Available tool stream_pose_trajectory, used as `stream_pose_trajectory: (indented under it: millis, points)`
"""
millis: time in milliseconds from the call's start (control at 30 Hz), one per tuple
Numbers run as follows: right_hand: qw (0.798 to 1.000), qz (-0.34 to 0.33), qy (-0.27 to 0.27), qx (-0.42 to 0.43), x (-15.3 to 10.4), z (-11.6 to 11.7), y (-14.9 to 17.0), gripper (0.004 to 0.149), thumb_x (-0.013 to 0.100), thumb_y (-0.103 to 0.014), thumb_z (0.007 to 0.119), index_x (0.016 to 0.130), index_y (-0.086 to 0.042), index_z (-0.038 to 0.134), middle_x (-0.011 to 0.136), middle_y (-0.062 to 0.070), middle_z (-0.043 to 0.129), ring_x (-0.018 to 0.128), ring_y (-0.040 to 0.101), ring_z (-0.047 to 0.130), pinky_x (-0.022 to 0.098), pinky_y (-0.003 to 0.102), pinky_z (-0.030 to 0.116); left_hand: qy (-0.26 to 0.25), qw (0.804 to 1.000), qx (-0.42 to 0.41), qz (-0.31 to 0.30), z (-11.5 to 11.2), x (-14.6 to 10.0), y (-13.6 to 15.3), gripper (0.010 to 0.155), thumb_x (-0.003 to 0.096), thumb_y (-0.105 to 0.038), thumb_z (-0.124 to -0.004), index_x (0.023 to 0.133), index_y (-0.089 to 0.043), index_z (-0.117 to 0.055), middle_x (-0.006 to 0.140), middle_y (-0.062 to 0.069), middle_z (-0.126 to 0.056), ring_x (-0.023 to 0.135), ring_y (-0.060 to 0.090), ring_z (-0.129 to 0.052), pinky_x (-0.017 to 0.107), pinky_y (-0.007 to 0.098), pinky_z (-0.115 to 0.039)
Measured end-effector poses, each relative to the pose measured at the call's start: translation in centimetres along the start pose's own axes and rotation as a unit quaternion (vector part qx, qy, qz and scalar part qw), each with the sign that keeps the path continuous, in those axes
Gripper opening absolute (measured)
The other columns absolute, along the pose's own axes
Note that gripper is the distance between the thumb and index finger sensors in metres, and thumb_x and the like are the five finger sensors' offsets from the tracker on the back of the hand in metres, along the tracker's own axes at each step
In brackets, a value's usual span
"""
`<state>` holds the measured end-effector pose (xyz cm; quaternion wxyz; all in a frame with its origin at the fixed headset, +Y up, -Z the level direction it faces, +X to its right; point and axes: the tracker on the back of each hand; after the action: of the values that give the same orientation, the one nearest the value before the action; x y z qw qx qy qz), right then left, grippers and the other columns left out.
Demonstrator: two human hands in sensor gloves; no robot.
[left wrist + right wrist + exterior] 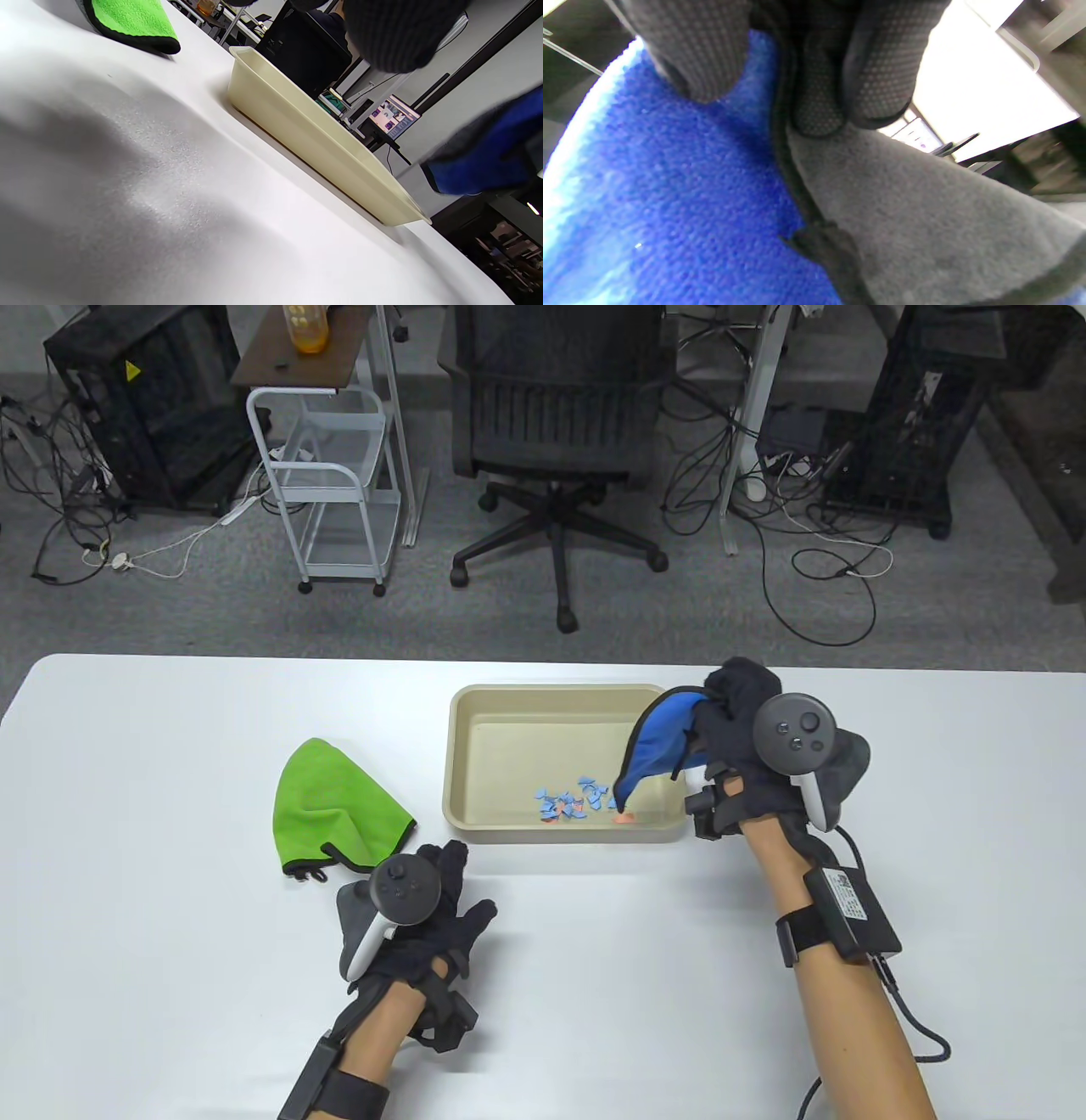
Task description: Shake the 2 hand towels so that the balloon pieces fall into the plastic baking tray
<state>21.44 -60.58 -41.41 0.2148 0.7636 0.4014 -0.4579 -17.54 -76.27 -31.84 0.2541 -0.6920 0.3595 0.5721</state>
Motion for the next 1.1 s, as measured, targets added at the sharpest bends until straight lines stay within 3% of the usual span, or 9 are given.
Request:
stream_pose_trajectory:
  millis: [233,467,633,867,1000,1100]
  points:
    - [0.996,0.05,0.02,-0.065,0.0,-1.2,5.7,0.04,0.039,-0.042,0.083,0.077,-0.031,0.075,0.098,-0.001,0.074,0.072,0.013,0.095,0.051,0.029,0.088,-0.005,1.0,-0.002,-0.007,0.2,-0.1,-0.4,0.082,0.0398,-0.052,-0.071,0.104,-0.035,-0.022,0.112,0.01,-0.015,0.108,0.046,-0.018,0.073,0.068,-0.033]
    - [0.989,0.095,0.003,-0.113,-1.7,-0.3,10.4,0.039,0.039,-0.044,0.082,0.076,-0.031,0.076,0.098,-0.001,0.074,0.072,0.014,0.095,0.051,0.031,0.088,-0.003,1.0,-0.006,-0.006,0.3,-0.1,-0.4,0.082,0.0399,-0.052,-0.071,0.104,-0.034,-0.022,0.112,0.01,-0.014,0.108,0.046,-0.018,0.073,0.068,-0.033]
    - [0.968,0.117,-0.119,-0.187,-4.9,2.7,13.2,0.037,0.039,-0.045,0.082,0.074,-0.032,0.079,0.1,-0.002,0.074,0.083,0.022,0.087,0.057,0.037,0.082,-0.002,1.0,-0.005,-0.011,0.3,-0.1,-0.6,0.082,0.0399,-0.052,-0.071,0.104,-0.034,-0.022,0.112,0.01,-0.014,0.108,0.046,-0.017,0.073,0.068,-0.033]
    - [0.916,0.126,-0.283,-0.256,-9.4,6.9,15.5,0.036,0.04,-0.046,0.081,0.075,-0.035,0.08,0.105,-0.007,0.072,0.097,0.025,0.073,0.066,0.044,0.073,0.001,1.0,0.001,-0.016,0.2,-0.2,-0.8,0.083,0.0398,-0.052,-0.071,0.104,-0.034,-0.022,0.112,0.01,-0.014,0.108,0.046,-0.017,0.073,0.068,-0.033]
    - [0.911,0.109,-0.277,-0.285,-10.6,7.5,15.4,0.036,0.04,-0.045,0.079,0.076,-0.037,0.078,0.108,-0.009,0.065,0.1,0.023,0.067,0.068,0.044,0.071,0.002,1.0,0.0,-0.016,0.2,-0.2,-0.8,0.083,0.0398,-0.052,-0.071,0.104,-0.034,-0.023,0.112,0.01,-0.014,0.108,0.046,-0.017,0.073,0.068,-0.033]
    - [0.903,0.112,-0.304,-0.283,-11.0,7.6,15.5,0.041,0.04,-0.046,0.079,0.08,-0.039,0.072,0.112,-0.009,0.056,0.103,0.023,0.059,0.07,0.045,0.067,0.003,1.0,0.0,-0.016,0.2,-0.2,-0.9,0.083,0.0398,-0.052,-0.071,0.104,-0.034,-0.023,0.112,0.01,-0.014,0.108,0.046,-0.017,0.073,0.068,-0.033]
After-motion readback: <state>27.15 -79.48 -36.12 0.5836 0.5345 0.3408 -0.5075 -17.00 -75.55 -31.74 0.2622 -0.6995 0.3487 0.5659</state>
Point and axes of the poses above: the tracker on the back of each hand, its own y axis roughly to the little-finger side, its own x axis roughly from the wrist to the fingertips, z = x × y
